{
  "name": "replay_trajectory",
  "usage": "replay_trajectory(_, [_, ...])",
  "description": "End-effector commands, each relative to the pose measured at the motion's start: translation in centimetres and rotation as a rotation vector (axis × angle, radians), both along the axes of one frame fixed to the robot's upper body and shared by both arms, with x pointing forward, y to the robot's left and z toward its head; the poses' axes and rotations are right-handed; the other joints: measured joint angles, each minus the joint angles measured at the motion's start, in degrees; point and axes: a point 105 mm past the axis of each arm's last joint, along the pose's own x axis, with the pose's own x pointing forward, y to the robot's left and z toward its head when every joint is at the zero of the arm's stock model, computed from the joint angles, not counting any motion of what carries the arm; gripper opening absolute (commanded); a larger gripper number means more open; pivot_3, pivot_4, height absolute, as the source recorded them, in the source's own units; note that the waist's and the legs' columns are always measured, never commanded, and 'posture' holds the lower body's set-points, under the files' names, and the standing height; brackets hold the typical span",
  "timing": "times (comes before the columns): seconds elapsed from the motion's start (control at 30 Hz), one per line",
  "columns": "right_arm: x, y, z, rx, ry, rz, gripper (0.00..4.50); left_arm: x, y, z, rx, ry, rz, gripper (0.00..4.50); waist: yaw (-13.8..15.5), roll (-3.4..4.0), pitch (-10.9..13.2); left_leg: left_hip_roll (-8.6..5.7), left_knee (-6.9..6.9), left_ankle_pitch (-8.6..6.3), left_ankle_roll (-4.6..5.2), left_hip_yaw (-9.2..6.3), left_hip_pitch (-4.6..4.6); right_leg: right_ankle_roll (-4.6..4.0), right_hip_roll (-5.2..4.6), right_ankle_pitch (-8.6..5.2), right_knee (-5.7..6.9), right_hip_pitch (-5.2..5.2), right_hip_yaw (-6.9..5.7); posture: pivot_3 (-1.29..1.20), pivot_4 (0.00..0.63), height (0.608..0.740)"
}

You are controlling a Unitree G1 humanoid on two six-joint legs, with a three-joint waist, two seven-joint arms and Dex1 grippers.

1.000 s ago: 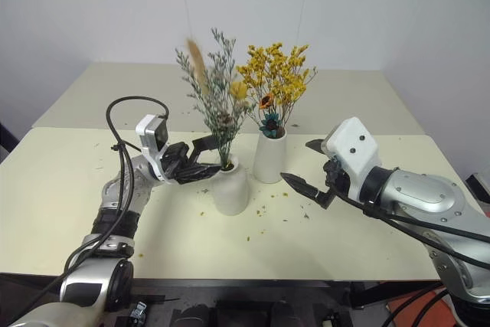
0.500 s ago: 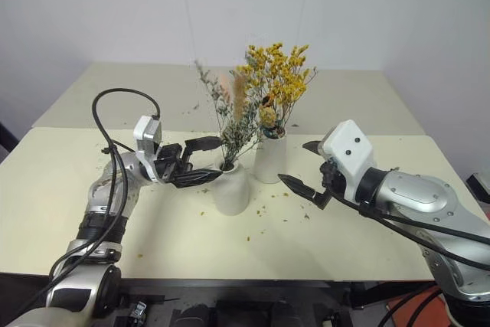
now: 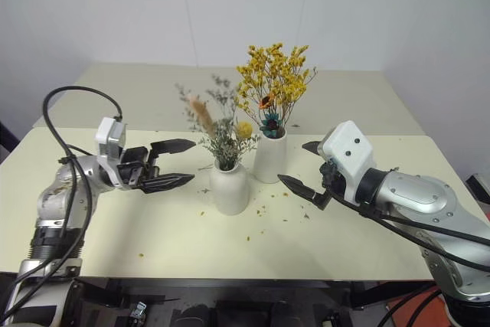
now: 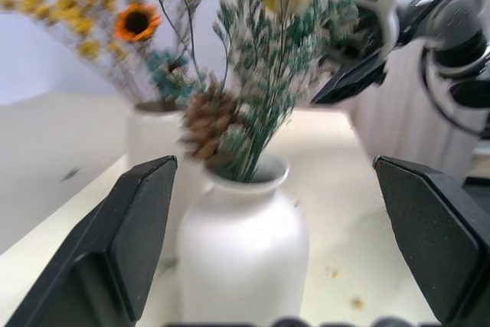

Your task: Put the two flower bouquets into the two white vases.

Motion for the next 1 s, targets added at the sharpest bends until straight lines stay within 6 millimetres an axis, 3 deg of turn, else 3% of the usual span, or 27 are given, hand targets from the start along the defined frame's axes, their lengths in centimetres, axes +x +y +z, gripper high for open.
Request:
replay_trajectory(0.03, [-0.3,0.1,1.0,0.010,-0.058,0.007,4.50,-0.7,0.4,1.3,0.010,-0.059,0.008,4.48,0.05,0.00,0.00,0.00,0.00,0.00,0.00,0.00,-0.01,0.00,0.00,0.00,-0.01,0.00,0.00,0.00,0.150,0.740])
replay_trajectory(0.2, [-0.9,-0.8,1.4,0.017,-0.049,-0.005,4.50,-1.2,2.2,1.8,0.087,-0.092,0.086,4.48,0.02,0.00,0.00,0.02,-0.02,0.00,0.00,0.01,-0.03,-0.01,0.00,-0.01,-0.02,-0.03,0.00,0.00,0.150,0.740])
replay_trajectory(0.53, [-4.6,-5.2,2.6,-0.046,0.039,-0.012,4.50,-3.4,4.0,3.4,0.119,-0.118,0.136,4.48,0.14,0.01,0.01,0.04,-0.05,0.00,0.00,0.05,0.06,-0.01,-0.02,-0.04,-0.03,0.04,-0.01,0.00,0.150,0.740])
replay_trajectory(0.67, [-6.0,-6.4,3.0,-0.062,0.055,-0.010,4.50,-4.3,4.2,4.7,0.121,-0.142,0.150,4.48,0.14,0.01,0.01,0.07,-0.05,0.00,0.00,0.07,0.13,-0.19,-0.01,-0.15,-0.02,0.08,-0.01,0.00,0.150,0.740])
replay_trajectory(1.0, [-6.7,-8.1,3.3,-0.082,0.062,-0.060,4.50,-5.5,4.2,4.3,0.168,-0.093,0.170,4.48,0.03,0.01,0.01,0.10,-0.05,-0.01,-0.01,0.17,0.25,-0.35,-0.02,-0.25,-0.02,0.12,0.03,0.00,0.150,0.740])
